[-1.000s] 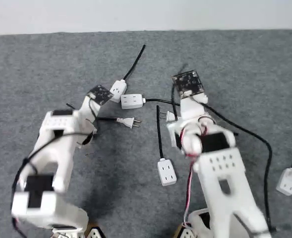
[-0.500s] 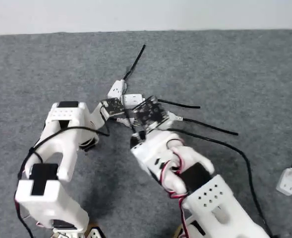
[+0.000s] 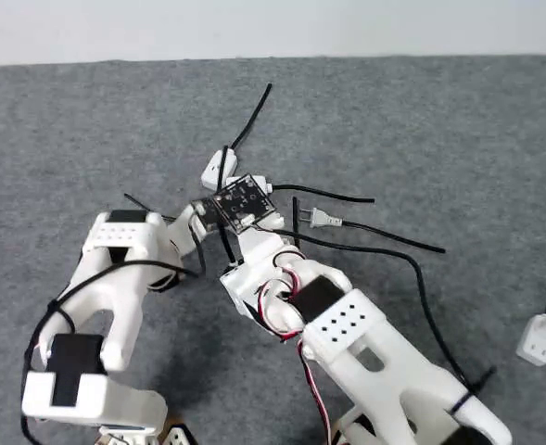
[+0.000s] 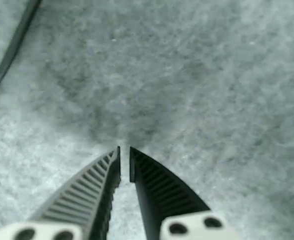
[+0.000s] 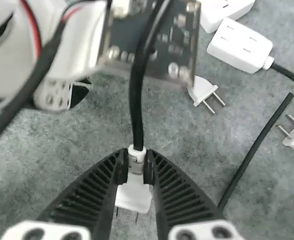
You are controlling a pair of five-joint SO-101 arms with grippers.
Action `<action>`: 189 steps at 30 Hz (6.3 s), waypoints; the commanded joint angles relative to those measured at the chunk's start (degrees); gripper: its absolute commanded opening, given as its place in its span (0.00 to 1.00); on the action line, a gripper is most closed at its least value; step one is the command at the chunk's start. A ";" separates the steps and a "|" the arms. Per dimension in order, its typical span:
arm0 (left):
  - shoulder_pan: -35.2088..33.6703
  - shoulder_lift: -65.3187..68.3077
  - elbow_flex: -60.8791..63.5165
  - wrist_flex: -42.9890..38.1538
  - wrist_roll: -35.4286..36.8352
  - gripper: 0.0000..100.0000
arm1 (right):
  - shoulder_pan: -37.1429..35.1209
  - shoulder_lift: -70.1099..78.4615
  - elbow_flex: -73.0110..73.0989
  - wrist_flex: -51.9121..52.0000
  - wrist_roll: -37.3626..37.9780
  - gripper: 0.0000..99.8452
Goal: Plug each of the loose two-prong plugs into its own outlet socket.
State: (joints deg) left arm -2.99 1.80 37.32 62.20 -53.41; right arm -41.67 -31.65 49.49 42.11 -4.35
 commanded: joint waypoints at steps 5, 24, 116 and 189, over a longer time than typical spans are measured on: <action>1.58 -10.73 8.57 -6.68 -1.76 0.03 | 1.10 0.13 -4.40 -2.33 -0.62 0.01; -1.76 -13.63 10.86 -14.59 5.54 0.03 | 5.58 -0.31 -5.80 1.19 -0.09 0.01; -8.53 -6.95 3.65 -29.98 32.00 0.03 | 17.98 -38.20 28.31 16.04 22.59 0.01; -8.70 -6.95 3.65 -30.07 32.00 0.03 | 5.49 19.47 -0.26 16.13 0.53 0.11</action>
State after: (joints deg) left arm -12.04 -4.79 43.74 32.04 -20.53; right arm -36.04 -14.33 53.80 59.25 -3.38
